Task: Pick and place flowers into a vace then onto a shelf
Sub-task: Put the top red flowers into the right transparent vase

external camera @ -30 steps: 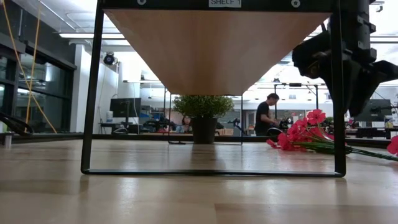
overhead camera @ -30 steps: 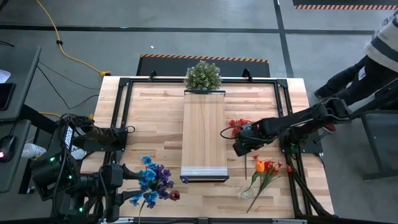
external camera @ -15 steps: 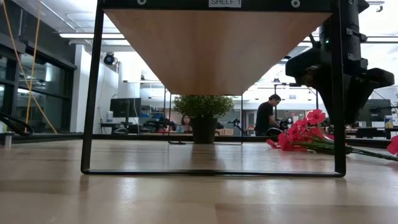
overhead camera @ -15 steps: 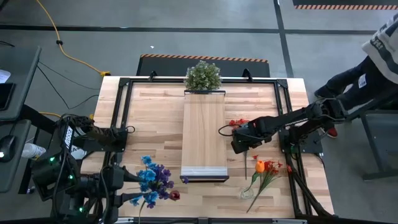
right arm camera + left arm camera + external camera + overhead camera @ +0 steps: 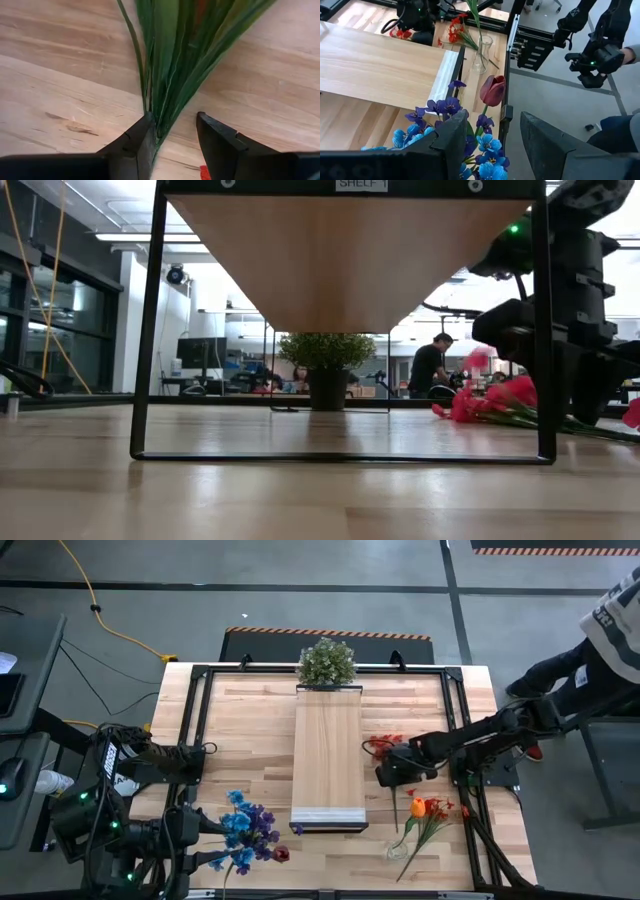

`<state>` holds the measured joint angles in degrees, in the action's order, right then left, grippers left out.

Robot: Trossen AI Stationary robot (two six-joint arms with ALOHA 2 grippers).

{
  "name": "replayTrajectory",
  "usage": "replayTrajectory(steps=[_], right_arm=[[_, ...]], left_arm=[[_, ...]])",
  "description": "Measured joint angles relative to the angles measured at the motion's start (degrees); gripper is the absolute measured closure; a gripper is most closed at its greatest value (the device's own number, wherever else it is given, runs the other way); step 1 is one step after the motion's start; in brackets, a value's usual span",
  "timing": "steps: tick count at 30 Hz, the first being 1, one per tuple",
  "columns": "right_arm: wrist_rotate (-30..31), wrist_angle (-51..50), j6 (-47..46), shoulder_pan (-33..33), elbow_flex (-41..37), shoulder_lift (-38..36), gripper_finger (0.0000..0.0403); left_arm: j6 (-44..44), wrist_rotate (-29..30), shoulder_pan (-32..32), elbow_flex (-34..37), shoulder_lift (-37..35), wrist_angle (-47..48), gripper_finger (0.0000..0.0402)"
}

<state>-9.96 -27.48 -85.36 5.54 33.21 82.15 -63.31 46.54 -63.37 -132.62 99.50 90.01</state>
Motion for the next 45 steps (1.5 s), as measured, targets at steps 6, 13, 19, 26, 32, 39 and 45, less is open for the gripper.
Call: replayTrajectory(steps=[6,13,19,26,32,39,45], right_arm=[[0.7,0.3,0.2,0.0,-0.1,0.1,0.0265],[1.5,0.0,0.3,-0.1,-0.1,0.1,0.0265],[2.7,-3.3,0.2,-0.1,-0.1,0.2,0.027],[4.7,-4.7,0.1,-0.2,-0.2,0.2,0.0324],[7.4,-4.8,0.1,-0.3,-0.2,0.2,0.0388],[9.0,-4.8,-3.1,-0.3,-0.2,0.3,0.0386],[9.8,-4.1,-4.7,-0.3,-0.4,-1.2,0.0396]], left_arm=[[0.0,0.0,0.0,0.0,0.0,0.0,0.0186],[0.0,0.0,0.0,0.0,0.0,0.0,0.0186],[0.0,0.0,0.0,0.0,0.0,0.0,0.0186],[0.0,0.2,0.0,0.0,0.0,0.0,0.0186],[0.0,0.3,0.0,0.0,0.0,0.0,0.0186],[0.0,0.3,0.0,0.0,0.0,0.0,0.0186],[0.0,0.3,0.0,0.0,0.0,0.0,0.0186]])
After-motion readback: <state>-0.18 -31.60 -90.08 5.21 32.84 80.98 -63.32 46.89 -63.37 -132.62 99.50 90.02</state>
